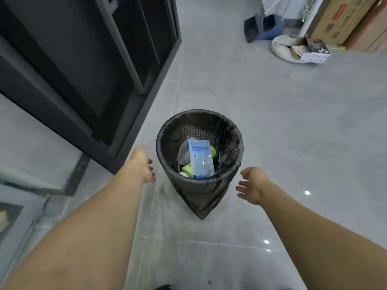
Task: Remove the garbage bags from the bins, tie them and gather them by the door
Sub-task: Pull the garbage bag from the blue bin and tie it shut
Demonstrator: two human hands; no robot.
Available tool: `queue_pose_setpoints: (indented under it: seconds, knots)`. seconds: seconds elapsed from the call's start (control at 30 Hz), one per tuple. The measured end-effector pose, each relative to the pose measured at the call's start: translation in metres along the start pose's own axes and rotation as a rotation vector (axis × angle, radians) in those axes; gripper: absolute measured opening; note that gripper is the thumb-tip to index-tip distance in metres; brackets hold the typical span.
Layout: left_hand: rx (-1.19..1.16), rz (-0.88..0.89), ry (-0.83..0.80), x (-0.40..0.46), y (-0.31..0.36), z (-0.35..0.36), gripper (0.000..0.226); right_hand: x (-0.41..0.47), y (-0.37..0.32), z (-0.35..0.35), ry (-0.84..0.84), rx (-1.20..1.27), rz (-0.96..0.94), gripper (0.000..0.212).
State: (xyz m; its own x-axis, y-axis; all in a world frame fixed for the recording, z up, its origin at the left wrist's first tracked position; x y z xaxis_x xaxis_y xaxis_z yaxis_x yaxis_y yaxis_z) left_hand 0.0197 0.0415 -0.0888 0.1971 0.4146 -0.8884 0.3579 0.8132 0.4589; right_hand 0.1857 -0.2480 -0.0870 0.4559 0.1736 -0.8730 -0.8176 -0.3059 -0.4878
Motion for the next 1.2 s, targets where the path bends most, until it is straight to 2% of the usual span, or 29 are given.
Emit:
queue_pose_setpoints:
  seconds: [0.1, 0.17, 0.27, 0.37, 0.47, 0.63, 0.77, 0.93, 1.03, 1.2]
  knots:
    - [0.161, -0.017, -0.033, 0.006, -0.01, -0.002, 0.047, 0.006, 0.02, 0.008, 0.001, -0.007, 0.015, 0.016]
    - [0.22, -0.066, -0.084, 0.008, -0.027, 0.0, 0.044, 0.009, 0.035, 0.012, -0.019, -0.08, 0.039, 0.01]
    - [0.248, -0.045, -0.139, 0.001, -0.036, 0.018, 0.049, 0.014, 0.043, 0.018, -0.027, -0.156, 0.038, 0.013]
    - [0.246, -0.029, -0.17, 0.004, -0.035, 0.031, 0.046, 0.017, 0.043, 0.025, -0.042, -0.176, 0.024, 0.025]
    - [0.308, -0.034, -0.172, 0.013, -0.036, 0.029, 0.049, 0.016, 0.04, 0.031, -0.048, -0.175, 0.011, 0.025]
    - [0.355, -0.017, -0.16, -0.003, -0.035, 0.024, 0.029, 0.007, 0.036, 0.032, -0.028, -0.064, -0.007, 0.021]
    - [0.311, -0.02, -0.133, -0.01, -0.026, 0.005, 0.027, -0.006, 0.03, 0.024, -0.05, 0.101, -0.019, 0.033]
    - [0.164, -0.016, -0.087, -0.034, -0.009, -0.013, 0.03, -0.031, 0.01, 0.021, -0.105, 0.174, -0.076, 0.021]
    - [0.092, 0.022, -0.09, -0.055, 0.006, -0.005, 0.028, -0.042, -0.008, 0.018, -0.03, 0.137, -0.135, 0.008]
    - [0.082, 0.145, -0.063, -0.08, 0.034, 0.022, 0.027, -0.057, -0.054, 0.012, 0.093, 0.035, -0.291, 0.019]
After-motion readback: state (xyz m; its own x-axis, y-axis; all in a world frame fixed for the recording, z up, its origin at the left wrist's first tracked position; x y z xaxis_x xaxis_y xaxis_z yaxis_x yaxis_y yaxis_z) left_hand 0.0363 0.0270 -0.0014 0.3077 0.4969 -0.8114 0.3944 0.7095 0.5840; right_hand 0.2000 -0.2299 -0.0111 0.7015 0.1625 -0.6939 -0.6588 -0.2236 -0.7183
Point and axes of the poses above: each hand's wrist, its own x-axis towards the middle knuckle, its own z-axis out of the palm, y = z × x, the point moved 10 cm from there along x, towards the middle knuckle, and after that the axes turned 1 degree about -x, right-handed, at the moved point
